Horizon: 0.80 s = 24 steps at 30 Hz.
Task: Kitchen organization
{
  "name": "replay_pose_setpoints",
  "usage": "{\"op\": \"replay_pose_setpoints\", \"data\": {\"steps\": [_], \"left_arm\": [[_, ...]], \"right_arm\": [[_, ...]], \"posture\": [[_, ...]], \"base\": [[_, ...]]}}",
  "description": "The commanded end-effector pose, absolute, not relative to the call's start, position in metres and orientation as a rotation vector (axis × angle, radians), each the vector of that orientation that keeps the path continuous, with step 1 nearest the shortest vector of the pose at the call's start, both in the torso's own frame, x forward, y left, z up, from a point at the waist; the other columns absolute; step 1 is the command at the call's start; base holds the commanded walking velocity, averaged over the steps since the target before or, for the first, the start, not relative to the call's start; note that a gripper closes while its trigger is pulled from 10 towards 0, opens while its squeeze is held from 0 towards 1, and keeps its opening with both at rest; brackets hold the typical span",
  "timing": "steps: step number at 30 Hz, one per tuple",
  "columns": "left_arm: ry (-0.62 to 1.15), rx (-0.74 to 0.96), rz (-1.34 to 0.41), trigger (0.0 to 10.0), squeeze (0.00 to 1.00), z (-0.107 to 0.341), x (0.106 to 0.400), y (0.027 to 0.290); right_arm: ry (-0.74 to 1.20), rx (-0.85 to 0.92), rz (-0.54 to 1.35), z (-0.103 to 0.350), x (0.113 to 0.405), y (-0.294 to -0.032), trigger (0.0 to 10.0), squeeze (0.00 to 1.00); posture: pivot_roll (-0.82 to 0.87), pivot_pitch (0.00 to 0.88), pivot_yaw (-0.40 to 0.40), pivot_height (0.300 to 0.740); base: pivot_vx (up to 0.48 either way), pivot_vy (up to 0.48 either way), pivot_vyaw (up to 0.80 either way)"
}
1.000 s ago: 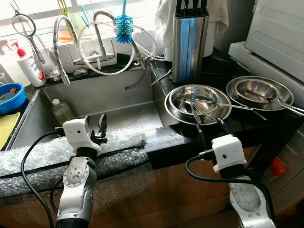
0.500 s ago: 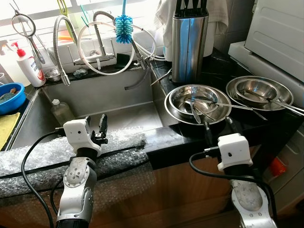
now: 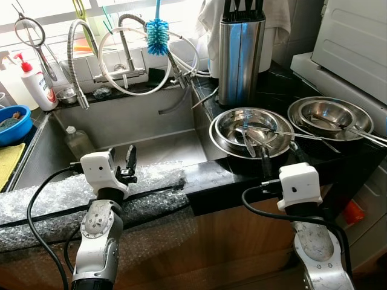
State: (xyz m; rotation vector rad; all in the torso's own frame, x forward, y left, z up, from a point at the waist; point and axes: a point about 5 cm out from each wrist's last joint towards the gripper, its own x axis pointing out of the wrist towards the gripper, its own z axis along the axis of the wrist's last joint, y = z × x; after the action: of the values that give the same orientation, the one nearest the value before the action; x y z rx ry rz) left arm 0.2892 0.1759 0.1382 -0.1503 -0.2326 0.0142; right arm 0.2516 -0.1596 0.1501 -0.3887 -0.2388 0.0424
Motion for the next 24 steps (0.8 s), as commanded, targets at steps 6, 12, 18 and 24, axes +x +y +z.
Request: {"op": "replay_pose_setpoints", "data": {"steps": [6, 12, 18, 24], "left_arm": [[-0.212, -0.152, 0.026, 10.0, 0.00, 0.1332, 0.2891, 0.1770], [-0.211, -0.152, 0.027, 10.0, 0.00, 0.1330, 0.2889, 0.1768], [-0.211, -0.154, 0.029, 10.0, 0.00, 0.1328, 0.2887, 0.1768], [-0.211, -0.152, 0.028, 10.0, 0.00, 0.1330, 0.2886, 0.1768]], "right_arm": [[-0.229, -0.377, 0.073, 0.1486, 0.2545, -0.1545, 10.0, 0.00], [-0.235, -0.376, 0.073, 0.1503, 0.2559, -0.1544, 10.0, 0.00], [-0.245, -0.378, 0.069, 0.1524, 0.2581, -0.1549, 10.0, 0.00], [-0.242, -0.379, 0.069, 0.1518, 0.2592, -0.1543, 9.5, 0.00]], "posture": [[-0.15, 0.000, 0.113, 0.740], [-0.15, 0.000, 0.111, 0.740], [-0.15, 0.000, 0.111, 0.740], [-0.15, 0.000, 0.112, 0.740]], "base": [[0.000, 0.000, 0.00], [0.000, 0.000, 0.00], [0.000, 0.000, 0.00], [0.000, 0.000, 0.00]]}}
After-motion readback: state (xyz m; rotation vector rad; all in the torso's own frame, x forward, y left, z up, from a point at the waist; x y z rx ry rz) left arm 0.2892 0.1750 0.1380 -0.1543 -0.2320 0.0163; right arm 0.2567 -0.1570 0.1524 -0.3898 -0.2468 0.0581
